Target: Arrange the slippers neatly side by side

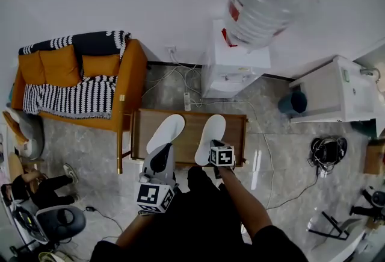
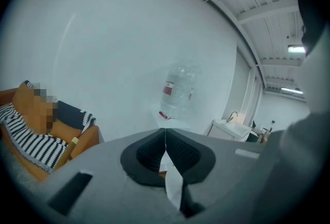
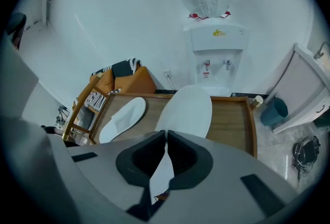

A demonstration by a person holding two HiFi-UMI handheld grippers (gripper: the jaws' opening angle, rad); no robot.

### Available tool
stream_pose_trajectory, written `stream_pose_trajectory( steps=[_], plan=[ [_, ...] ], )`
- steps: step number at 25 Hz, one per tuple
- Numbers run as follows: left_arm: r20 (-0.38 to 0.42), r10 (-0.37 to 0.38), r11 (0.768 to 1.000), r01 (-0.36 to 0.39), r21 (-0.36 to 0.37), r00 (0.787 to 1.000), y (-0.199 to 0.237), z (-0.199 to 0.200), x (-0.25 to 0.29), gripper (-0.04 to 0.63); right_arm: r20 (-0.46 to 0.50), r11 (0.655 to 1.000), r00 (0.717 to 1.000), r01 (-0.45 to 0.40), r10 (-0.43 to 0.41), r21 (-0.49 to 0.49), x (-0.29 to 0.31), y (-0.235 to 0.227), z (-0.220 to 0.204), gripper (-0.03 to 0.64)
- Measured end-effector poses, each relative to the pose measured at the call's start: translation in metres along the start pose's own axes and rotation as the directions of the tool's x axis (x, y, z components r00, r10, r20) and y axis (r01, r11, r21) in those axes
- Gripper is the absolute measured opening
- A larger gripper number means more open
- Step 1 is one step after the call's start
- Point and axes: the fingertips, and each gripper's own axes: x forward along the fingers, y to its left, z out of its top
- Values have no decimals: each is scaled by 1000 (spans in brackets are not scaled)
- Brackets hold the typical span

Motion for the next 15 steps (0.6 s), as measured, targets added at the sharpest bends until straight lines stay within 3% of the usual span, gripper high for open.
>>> stream_pose_trajectory(
  steps=[15],
  plan=[
    [-30,27,1000,-27,-5,999,-42,-20,14,17,-85,988,996,-47,34,-149,8,-44,-23,25]
  ],
)
